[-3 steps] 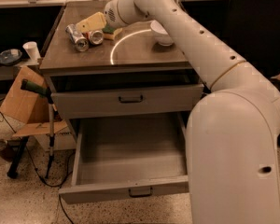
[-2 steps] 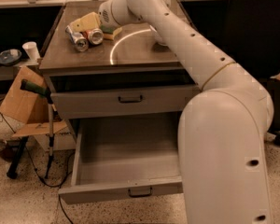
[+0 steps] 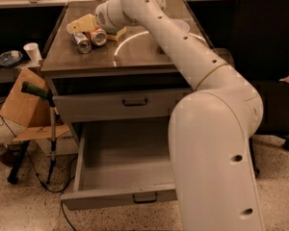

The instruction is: Place coke can into middle drawer

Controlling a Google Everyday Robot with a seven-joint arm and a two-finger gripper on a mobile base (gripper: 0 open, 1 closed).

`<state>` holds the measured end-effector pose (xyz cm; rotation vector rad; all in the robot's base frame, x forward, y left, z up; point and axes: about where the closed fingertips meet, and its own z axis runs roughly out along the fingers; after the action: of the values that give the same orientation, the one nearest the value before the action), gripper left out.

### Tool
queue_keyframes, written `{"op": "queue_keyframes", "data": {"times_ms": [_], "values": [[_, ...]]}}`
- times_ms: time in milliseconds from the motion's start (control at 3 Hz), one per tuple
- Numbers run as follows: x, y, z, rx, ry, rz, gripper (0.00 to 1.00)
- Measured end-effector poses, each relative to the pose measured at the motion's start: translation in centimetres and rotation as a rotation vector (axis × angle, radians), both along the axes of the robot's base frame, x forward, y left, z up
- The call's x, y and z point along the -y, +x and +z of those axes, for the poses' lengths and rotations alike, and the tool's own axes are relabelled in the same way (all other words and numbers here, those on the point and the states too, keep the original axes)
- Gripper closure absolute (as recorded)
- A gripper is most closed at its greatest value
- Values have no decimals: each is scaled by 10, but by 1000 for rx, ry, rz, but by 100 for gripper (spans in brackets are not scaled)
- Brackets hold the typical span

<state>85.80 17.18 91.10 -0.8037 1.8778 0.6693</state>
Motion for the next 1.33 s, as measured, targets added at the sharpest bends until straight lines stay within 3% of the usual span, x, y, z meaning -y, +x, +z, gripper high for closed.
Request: {"op": "queue_keyframes", "data": {"times_ms": [333,667,1000,1333], "values": [[-5,11,-14,-20,-25,-19,23],[-8,16,-22,-32,-37,-30,34],[-9,20,-26,-39,-44,-39,42],[-8,22,-28,-43,-48,-48,39]]}}
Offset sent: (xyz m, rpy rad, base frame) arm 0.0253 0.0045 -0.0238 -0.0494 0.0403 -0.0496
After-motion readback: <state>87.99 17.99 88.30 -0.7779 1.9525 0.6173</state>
